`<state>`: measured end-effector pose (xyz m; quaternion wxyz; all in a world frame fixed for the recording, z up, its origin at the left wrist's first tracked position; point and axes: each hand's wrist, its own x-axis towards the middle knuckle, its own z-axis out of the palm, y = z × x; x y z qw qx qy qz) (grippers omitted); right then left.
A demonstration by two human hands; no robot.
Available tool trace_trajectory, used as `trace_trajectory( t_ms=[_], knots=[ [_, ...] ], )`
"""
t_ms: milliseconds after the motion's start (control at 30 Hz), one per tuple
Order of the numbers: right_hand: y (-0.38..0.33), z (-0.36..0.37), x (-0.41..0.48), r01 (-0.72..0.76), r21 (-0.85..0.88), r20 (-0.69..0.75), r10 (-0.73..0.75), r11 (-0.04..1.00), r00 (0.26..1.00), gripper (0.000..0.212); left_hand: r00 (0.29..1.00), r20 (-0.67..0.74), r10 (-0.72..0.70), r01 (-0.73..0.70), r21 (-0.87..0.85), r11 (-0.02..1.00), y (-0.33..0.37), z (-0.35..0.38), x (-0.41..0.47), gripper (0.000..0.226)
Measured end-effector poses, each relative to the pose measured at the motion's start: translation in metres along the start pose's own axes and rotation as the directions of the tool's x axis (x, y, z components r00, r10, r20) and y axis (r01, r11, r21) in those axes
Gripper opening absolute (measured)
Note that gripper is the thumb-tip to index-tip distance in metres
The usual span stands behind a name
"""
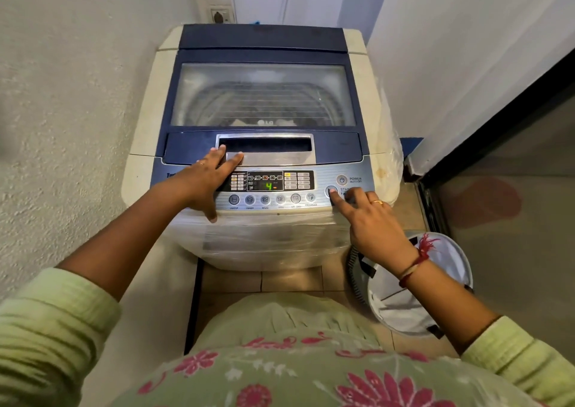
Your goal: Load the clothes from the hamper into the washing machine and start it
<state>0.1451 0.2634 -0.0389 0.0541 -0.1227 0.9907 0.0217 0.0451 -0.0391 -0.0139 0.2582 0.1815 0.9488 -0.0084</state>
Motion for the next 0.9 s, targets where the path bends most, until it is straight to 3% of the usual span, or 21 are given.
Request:
trace_trajectory(
  t_ms=[400, 633, 767, 900],
  knots=[
    [-0.004, -0.002, 0.007, -0.015, -0.096, -0.049, 0.011, 0.995, 0.999, 0.062, 1.0, -0.015, -0.008, 0.007, -0.077, 0.997, -0.004, 0.004, 0.001, 0.133],
    [-0.013, -0.02, 0.02, -0.015, -0.07, 0.01, 0.015, 0.997, 1.0, 0.042, 1.0, -0.009, -0.007, 0.006, -0.118, 0.993, -0.003, 0.0, 0.0, 0.128],
    [-0.003, -0.026, 0.022, -0.066, 0.11, 0.102, 0.055, 0.992, 0.993, 0.038, 0.999, -0.043, -0.006, -0.002, -0.184, 0.983, -0.003, 0.0, 0.0, 0.118],
    [0.007, -0.023, 0.027, -0.069, 0.28, 0.07, 0.051, 0.958, 0.996, 0.033, 0.998, -0.065, -0.002, -0.014, -0.241, 0.97, 0.0, -0.002, -0.004, 0.106]
  ],
)
